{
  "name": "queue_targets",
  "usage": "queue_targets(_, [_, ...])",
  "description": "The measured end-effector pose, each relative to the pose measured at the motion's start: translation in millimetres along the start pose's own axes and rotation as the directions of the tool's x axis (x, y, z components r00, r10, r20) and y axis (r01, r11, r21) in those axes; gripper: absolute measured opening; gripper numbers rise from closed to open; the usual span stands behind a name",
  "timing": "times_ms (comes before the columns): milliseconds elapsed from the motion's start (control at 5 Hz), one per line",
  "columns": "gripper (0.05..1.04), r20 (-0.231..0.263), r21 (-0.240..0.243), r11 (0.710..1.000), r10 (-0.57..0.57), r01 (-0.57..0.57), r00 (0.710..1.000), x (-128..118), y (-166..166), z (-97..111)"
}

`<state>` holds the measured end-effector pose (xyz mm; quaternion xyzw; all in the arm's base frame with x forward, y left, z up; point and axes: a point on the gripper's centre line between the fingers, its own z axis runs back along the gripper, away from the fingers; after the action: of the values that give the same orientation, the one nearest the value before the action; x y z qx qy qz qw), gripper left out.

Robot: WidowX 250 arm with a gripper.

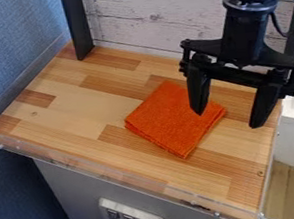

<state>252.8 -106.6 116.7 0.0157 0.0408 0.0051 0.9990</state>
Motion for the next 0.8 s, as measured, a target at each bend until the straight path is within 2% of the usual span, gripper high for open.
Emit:
queue_targets(400, [0.999,0.028,-0.016,0.997,0.075,-0.075,0.997,9,4,-2])
queue_targets(800, [0.999,0.055,-0.037,0.983,0.182,-0.18,0.982,19,21,-8])
